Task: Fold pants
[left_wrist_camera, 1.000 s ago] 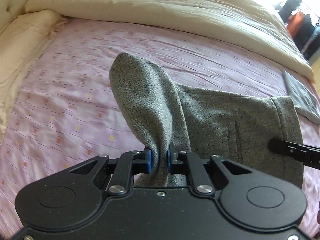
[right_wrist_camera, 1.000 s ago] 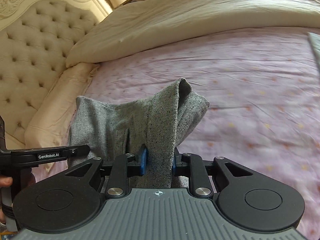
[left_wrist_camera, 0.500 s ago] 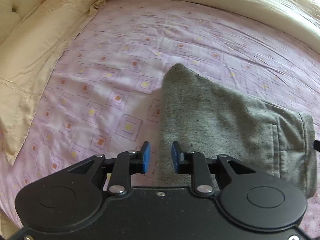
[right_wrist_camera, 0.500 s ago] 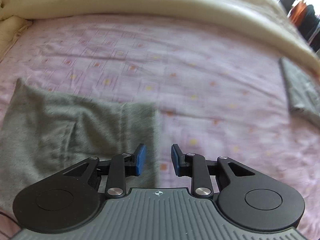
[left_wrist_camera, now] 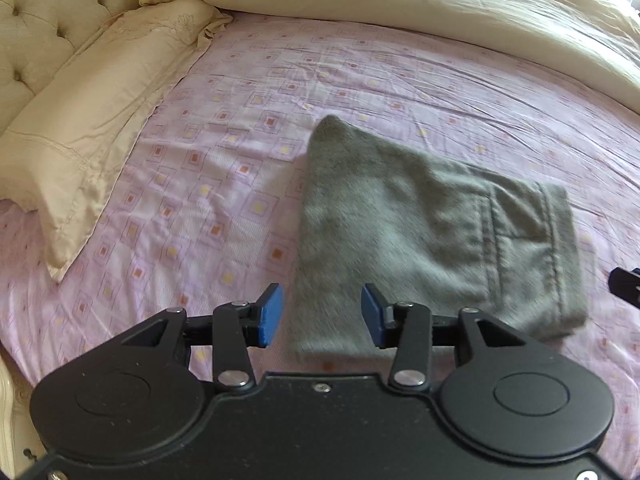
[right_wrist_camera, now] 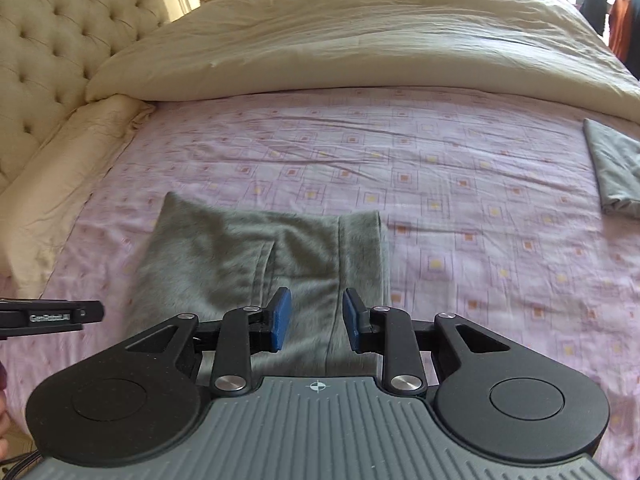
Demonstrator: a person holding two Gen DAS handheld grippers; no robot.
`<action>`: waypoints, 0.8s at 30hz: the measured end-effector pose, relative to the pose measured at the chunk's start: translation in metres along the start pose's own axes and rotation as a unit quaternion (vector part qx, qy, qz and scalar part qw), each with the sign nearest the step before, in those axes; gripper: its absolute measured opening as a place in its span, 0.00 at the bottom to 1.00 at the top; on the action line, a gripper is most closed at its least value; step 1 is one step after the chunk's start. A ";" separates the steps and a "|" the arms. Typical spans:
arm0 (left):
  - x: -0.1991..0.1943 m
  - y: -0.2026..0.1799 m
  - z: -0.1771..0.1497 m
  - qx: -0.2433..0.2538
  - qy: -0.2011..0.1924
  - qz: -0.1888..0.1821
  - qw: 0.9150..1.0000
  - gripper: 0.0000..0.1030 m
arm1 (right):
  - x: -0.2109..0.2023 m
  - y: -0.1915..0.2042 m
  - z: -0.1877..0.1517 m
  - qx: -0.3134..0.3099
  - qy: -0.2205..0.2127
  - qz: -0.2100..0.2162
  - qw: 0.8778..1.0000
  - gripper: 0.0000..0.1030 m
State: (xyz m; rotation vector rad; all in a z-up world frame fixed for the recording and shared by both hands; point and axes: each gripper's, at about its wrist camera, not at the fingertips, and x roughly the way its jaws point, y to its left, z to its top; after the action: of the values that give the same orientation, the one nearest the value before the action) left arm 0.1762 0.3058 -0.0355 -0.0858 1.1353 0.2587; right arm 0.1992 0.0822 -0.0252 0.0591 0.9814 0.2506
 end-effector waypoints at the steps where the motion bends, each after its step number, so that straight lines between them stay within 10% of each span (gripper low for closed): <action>1: -0.007 -0.007 -0.006 0.003 0.000 0.001 1.000 0.53 | -0.006 0.001 -0.004 -0.001 0.002 -0.002 1.000 0.27; 24: -0.093 -0.060 -0.058 -0.013 -0.029 -0.001 1.000 0.64 | -0.086 -0.018 -0.035 -0.006 -0.045 0.015 0.999 0.27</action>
State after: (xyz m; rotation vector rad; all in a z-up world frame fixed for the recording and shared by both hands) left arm 0.1026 0.2210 0.0205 -0.1012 1.0752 0.2733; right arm 0.1278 0.0419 0.0225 0.0744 0.8902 0.2785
